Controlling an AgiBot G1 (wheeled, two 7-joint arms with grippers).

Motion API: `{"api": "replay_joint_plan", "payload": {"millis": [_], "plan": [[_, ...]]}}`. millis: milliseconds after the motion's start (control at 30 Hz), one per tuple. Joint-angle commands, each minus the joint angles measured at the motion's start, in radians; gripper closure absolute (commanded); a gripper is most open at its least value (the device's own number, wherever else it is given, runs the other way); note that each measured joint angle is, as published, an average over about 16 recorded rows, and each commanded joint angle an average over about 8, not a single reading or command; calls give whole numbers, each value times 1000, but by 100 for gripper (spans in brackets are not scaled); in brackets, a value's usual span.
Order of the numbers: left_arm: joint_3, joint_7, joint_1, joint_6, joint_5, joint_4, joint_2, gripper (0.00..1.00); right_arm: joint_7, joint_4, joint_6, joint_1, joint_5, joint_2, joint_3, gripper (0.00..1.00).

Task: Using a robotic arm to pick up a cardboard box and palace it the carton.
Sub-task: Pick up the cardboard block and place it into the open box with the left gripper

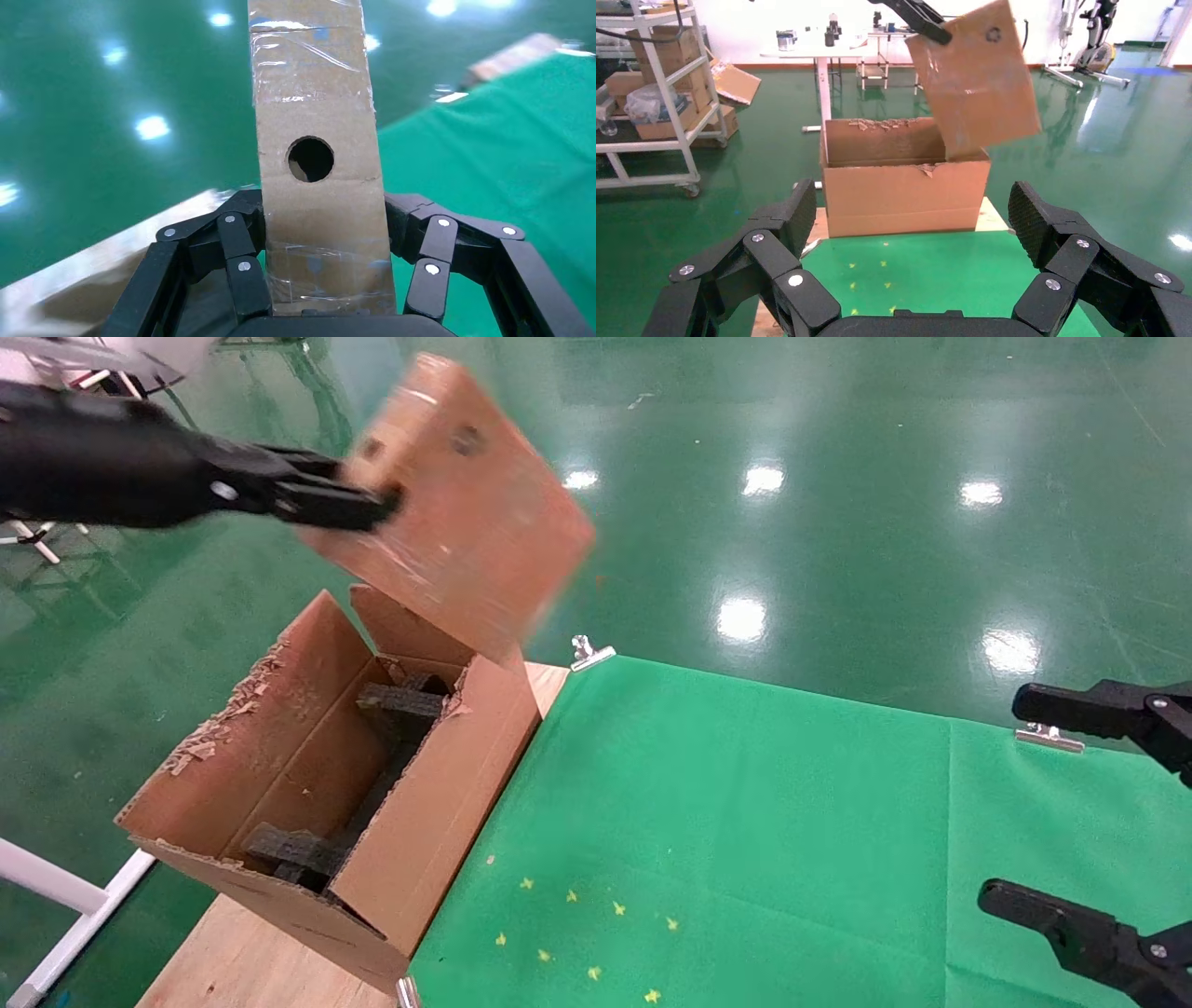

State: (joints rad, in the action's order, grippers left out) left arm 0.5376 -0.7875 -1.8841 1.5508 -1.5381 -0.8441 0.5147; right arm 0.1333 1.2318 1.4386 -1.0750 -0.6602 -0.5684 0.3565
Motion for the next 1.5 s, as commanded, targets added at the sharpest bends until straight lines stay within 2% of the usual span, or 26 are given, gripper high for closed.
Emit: {"api": "replay_joint_plan", "payload": {"millis": [33, 300, 733, 1200, 1500], "plan": [[4, 36, -52, 1, -33, 50, -15, 100, 0, 0, 0, 0, 0, 0, 0, 0], [35, 187, -83, -53, -138, 271, -67, 100, 0, 0, 0, 0, 0, 0, 0, 0], [38, 450, 2, -207, -149, 576, -64, 100, 0, 0, 0, 0, 0, 0, 0, 0], [36, 552, 42, -307, -147, 755, -31, 100, 0, 0, 0, 0, 0, 0, 0, 0], [33, 573, 66, -333, -142, 817, -18, 100, 0, 0, 0, 0, 0, 0, 0, 0]]}}
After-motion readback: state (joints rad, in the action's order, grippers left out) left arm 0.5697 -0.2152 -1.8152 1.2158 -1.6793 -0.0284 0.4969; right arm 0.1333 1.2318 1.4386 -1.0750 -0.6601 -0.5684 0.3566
